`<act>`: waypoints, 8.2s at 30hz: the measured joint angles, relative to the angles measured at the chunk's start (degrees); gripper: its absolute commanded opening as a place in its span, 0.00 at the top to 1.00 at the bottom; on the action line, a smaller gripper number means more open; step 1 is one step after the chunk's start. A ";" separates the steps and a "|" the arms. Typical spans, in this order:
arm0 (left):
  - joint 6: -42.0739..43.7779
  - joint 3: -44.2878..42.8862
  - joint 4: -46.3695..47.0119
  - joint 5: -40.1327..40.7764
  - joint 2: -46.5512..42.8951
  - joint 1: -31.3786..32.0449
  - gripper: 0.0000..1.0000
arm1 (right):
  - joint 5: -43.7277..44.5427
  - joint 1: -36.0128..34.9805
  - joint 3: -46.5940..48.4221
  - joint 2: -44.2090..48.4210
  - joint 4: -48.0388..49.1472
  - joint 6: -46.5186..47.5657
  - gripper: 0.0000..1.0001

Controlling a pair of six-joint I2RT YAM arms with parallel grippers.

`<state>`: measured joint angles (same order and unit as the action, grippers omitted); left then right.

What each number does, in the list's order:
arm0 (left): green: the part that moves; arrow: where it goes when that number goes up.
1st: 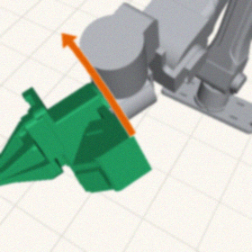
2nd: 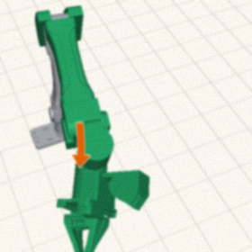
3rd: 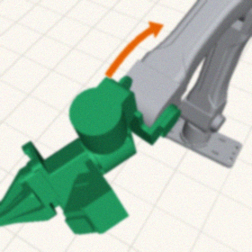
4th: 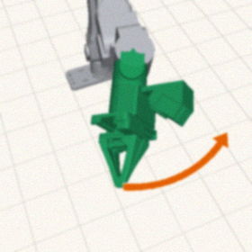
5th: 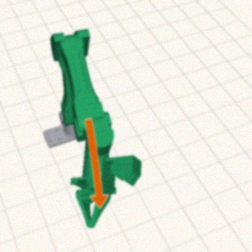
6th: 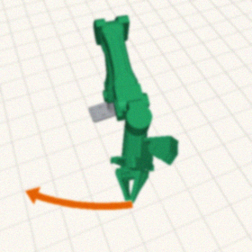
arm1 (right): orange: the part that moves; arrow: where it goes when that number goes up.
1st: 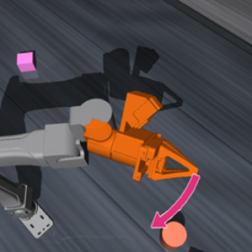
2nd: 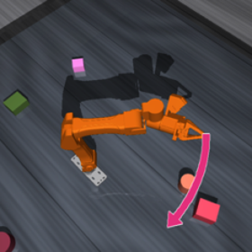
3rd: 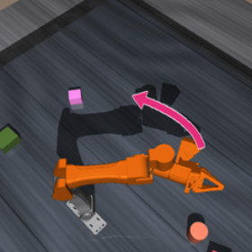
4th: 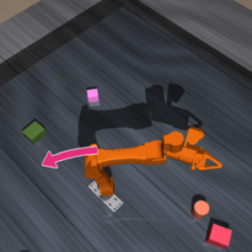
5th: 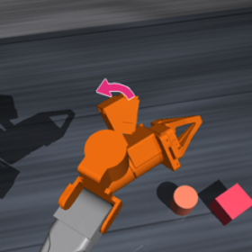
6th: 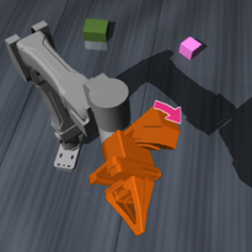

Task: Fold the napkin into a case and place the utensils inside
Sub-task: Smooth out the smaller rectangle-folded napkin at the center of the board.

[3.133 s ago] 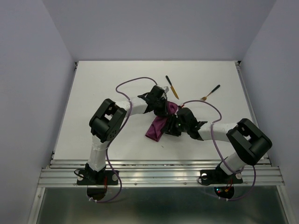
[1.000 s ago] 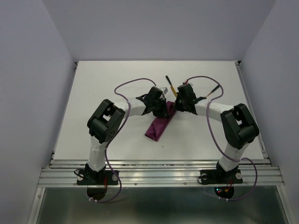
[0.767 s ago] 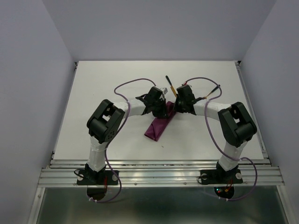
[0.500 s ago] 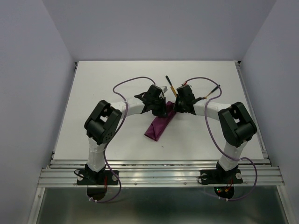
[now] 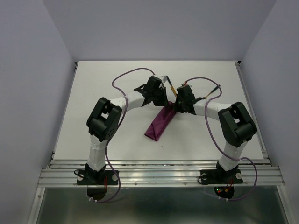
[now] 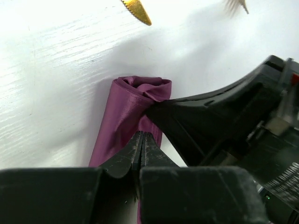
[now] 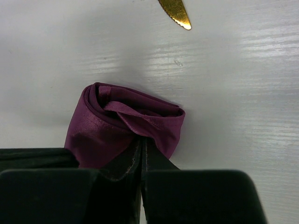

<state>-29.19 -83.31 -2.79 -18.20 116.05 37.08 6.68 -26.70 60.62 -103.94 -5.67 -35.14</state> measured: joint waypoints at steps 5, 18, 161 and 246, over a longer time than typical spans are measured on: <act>-0.35 -0.83 0.00 0.11 3.26 0.02 1.00 | -0.02 0.02 0.00 0.00 -0.02 0.00 0.99; -2.08 -1.46 0.87 0.44 6.88 0.02 1.00 | -0.96 0.02 0.00 0.35 -0.07 0.02 0.99; -5.60 -2.23 3.85 -6.01 9.20 2.21 1.00 | 4.94 -1.20 -1.33 5.57 -4.26 7.32 0.72; -2.40 3.23 3.10 -2.64 -1.49 2.32 1.00 | 2.89 0.02 -3.30 7.91 -4.04 4.48 0.99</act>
<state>-31.59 -80.07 0.32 -20.84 114.56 39.40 9.56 -26.68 57.32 -96.03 -9.72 -30.65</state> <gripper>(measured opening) 0.086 0.018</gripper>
